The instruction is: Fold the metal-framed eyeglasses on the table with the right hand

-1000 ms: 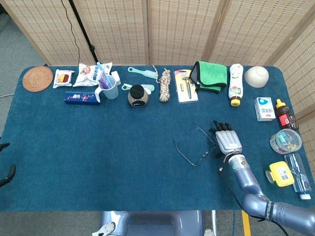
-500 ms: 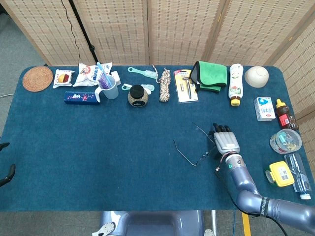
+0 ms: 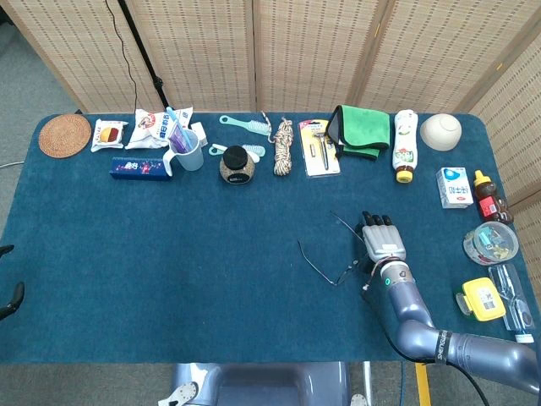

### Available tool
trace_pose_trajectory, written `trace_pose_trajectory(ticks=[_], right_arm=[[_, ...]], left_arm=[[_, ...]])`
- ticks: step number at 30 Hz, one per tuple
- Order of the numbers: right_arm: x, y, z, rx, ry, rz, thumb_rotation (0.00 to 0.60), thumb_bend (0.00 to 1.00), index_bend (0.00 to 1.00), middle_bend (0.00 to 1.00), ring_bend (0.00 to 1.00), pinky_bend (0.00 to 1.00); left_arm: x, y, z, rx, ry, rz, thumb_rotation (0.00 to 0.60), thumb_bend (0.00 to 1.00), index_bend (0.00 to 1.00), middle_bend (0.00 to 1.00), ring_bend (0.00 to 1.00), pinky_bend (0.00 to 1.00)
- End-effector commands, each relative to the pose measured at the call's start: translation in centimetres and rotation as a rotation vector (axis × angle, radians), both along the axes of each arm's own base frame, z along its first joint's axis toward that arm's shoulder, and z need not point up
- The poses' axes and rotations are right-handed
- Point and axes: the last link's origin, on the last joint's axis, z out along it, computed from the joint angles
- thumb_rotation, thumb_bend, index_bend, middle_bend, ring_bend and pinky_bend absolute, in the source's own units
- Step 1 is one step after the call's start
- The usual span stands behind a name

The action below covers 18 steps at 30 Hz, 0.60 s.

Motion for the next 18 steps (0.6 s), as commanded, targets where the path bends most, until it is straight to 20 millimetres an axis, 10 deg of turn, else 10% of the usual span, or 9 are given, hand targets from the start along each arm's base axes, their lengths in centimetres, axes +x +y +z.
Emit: trace_pose_trajectory(ticks=[1,18], right_arm=[[-0.1,-0.08,0.03,-0.004,0.007,-0.005,0.6,0.0,0.25,0.0,0.0,0.0],[0.28,0.08,-0.59,0.015,0.005,-0.015,0.6,0.0,0.25,0.0,0.0,0.0]], left_arm=[[0.04,0.01,-0.01,0.0,-0.001,-0.001,0.475,0.41,0.21,0.11,0.15,0.14],[0.01,-0.11,0.1,0.005,-0.003,-0.003,0.474,0.41,0.21,0.11,0.15,0.14]])
